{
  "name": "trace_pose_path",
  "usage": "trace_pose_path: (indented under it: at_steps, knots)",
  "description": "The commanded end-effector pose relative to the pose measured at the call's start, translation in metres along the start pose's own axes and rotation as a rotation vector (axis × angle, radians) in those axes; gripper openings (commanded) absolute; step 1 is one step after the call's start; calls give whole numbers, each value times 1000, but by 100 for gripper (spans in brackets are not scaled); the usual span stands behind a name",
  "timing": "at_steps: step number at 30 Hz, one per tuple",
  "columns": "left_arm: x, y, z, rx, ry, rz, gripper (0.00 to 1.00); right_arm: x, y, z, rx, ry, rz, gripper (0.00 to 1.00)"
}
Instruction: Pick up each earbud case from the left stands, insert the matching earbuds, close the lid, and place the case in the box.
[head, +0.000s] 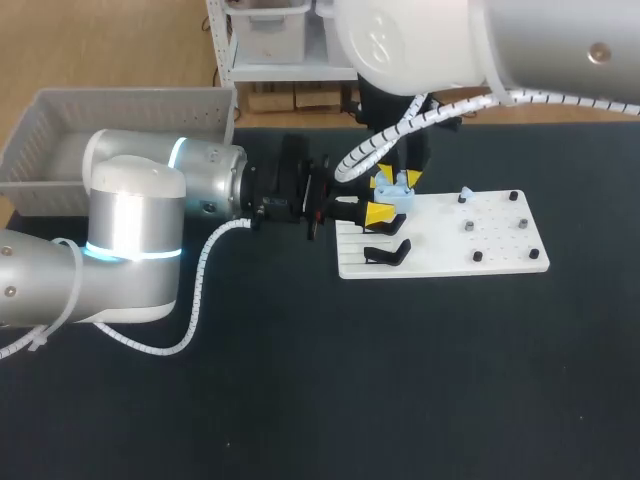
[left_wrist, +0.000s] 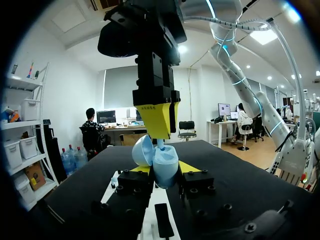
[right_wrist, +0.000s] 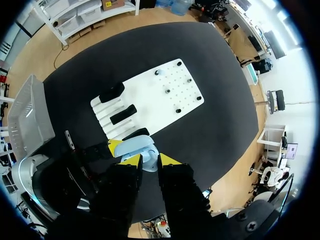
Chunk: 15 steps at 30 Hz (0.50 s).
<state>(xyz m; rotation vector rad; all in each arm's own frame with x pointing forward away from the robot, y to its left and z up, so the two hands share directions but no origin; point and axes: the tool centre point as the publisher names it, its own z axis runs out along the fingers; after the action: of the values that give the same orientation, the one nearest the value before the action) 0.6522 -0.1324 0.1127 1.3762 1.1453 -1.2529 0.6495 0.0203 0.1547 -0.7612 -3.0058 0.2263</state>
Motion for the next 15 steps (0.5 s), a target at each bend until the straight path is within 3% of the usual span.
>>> trace_pose_path:
  at_steps: [1,15]
  knots:
    - [0,1,0,3,1,-1,0,1,-2,3,-2,-1,4,0]
    - [0,1,0,3,1,-1,0,2,1,9,-10,3,0,0]
